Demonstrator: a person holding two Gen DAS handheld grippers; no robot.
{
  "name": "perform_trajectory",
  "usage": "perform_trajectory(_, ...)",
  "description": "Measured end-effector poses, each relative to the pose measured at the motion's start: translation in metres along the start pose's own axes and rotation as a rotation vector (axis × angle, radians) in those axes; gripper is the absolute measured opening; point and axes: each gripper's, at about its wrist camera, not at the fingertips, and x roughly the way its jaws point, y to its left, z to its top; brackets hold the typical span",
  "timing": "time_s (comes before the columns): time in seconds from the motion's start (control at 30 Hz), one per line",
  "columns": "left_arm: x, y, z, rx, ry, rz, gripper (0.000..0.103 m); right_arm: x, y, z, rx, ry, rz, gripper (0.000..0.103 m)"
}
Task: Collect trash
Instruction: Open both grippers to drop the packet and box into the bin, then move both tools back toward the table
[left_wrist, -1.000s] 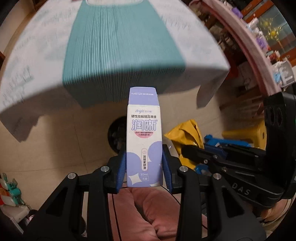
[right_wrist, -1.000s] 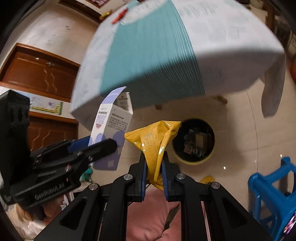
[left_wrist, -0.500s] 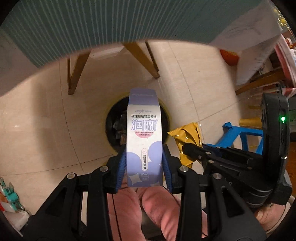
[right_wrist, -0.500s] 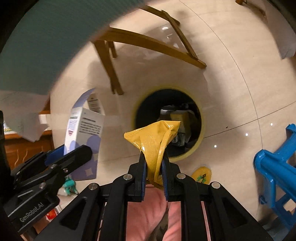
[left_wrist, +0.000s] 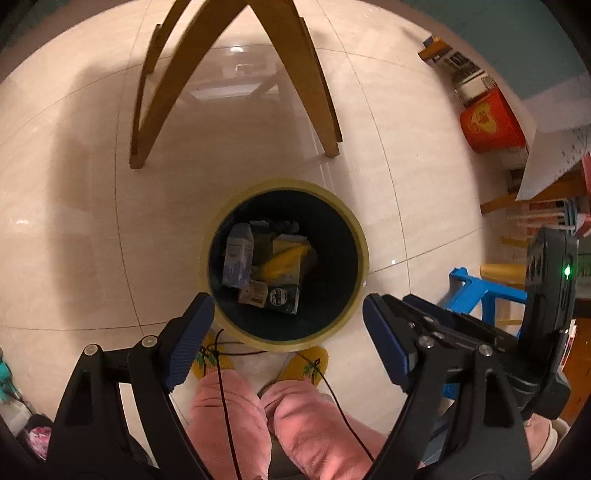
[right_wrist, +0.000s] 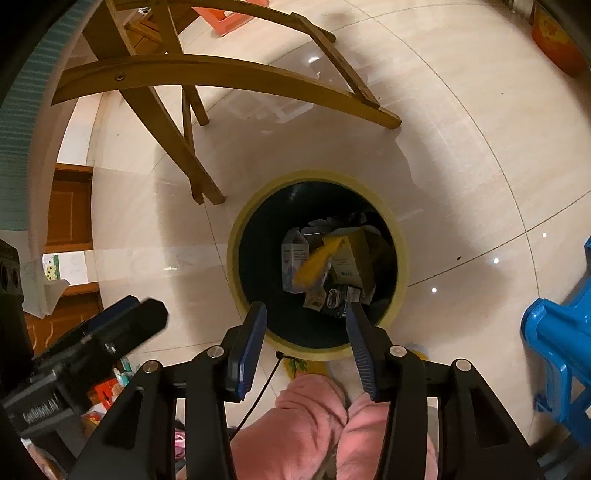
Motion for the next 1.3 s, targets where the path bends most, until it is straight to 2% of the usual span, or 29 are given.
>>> perform_trajectory(0.27,-0.033,-0.008,0.004,-0.003,-0.009,0.015,0.08,-0.026,0.008,-0.012,-0.022,0.006,-0.003,0.046)
perform_trajectory(0.43,-0.082,-0.021,-0.001,0.01,-0.021,0.02,0.08,-0.065,0.024,-0.027,-0.025,0.013,0.013,0.046)
perform_trajectory(0.57,-0.134,-0.032,-0.003,0.022,-0.052,0.02,0.08,-0.11,0.05,-0.039,-0.059,0.006,0.032,0.046)
perform_trajectory(0.8,-0.251,-0.05,-0.012,0.042,-0.172,0.033,0.08,-0.207,0.101,-0.057,-0.119,-0.036,0.076,0.046)
perform_trajectory(0.93,-0.325,-0.059,-0.017,0.049,-0.284,0.036,0.08,-0.272,0.129,-0.065,-0.167,-0.078,0.112,0.046)
perform_trajectory(1.1,-0.403,-0.069,-0.022,0.046,-0.388,0.08,0.08,-0.356,0.161,-0.072,-0.249,-0.17,0.15,0.046)
perform_trajectory(1.2,-0.446,-0.073,-0.023,0.04,-0.437,0.086,0.08,-0.398,0.175,-0.072,-0.293,-0.239,0.164,0.046)
perform_trajectory(1.3,-0.486,-0.079,-0.024,0.047,-0.505,0.129,0.08,-0.435,0.184,-0.067,-0.339,-0.303,0.175,0.046)
